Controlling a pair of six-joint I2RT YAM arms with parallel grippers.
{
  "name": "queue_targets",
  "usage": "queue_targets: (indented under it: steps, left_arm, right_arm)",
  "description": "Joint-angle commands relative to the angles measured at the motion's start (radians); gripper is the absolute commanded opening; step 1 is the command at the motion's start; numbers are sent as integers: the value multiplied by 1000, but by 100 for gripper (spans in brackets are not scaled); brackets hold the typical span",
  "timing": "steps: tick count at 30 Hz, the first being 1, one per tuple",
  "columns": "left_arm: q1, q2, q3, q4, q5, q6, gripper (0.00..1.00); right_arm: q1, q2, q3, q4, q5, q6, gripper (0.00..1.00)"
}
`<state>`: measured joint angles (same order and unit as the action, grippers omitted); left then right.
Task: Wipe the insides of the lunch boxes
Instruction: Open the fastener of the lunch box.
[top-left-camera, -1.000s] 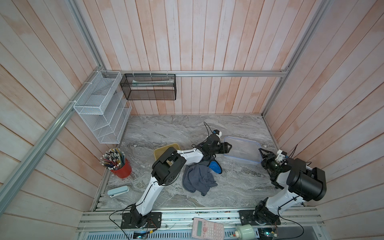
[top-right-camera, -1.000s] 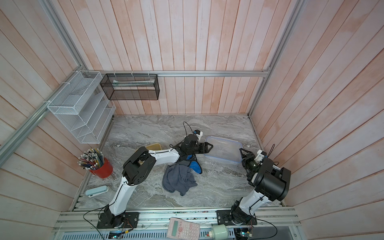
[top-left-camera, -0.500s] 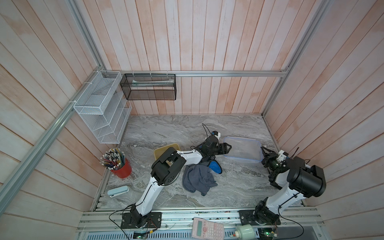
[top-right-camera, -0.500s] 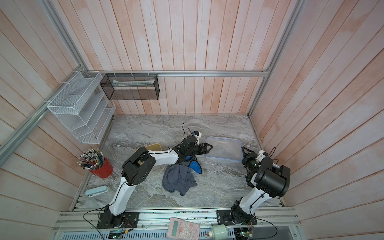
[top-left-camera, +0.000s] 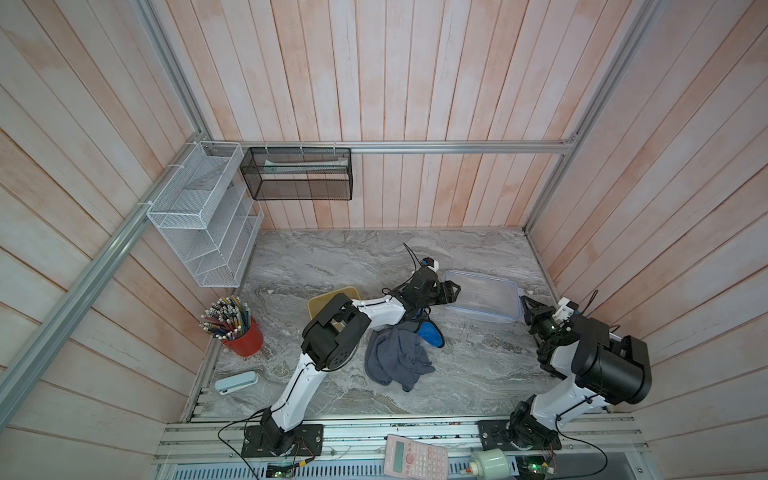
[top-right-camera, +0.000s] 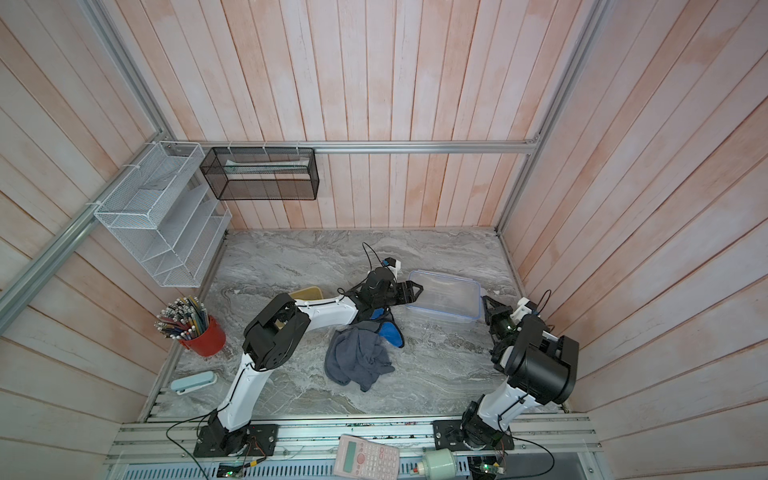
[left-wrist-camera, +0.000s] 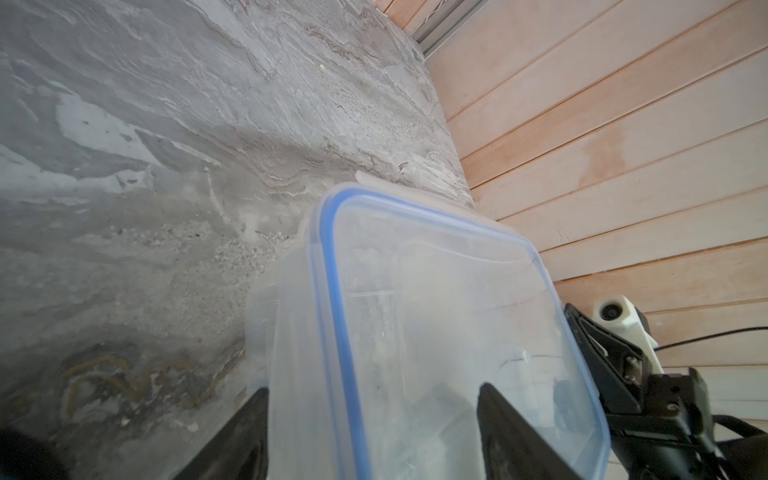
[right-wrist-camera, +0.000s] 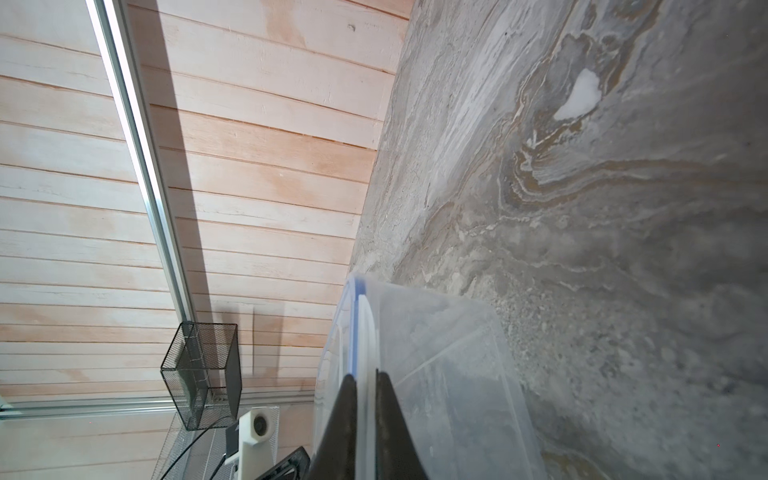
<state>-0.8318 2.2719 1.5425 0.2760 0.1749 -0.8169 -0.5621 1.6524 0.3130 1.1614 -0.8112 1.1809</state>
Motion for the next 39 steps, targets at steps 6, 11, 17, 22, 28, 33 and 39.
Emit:
queue_targets:
  steps: [6, 11, 17, 22, 28, 33, 39]
  left_arm:
    - [3, -25, -89, 25, 55, 18, 77]
    - [38, -39, -108, 94, 129, 24, 79]
    - [54, -51, -108, 143, 161, 17, 82]
    - [77, -122, -187, 226, 116, -54, 87]
    - [78, -169, -208, 236, 62, -109, 92]
    - [77, -170, -268, 333, 40, -236, 92]
    - [62, -162, -281, 348, -5, -306, 92]
  right_arm:
    - [15, -75, 5, -188, -25, -108, 52]
    - [11, -145, -11, -268, -26, -155, 58]
    - [-9, -253, -56, -422, 33, -229, 70]
    - [-76, -379, -29, -659, 155, -353, 81]
    - [-90, -498, 15, -783, 227, -416, 87]
    - [-21, -548, 51, -775, 196, -410, 76]
    - [212, -536, 127, -782, 288, -441, 61]
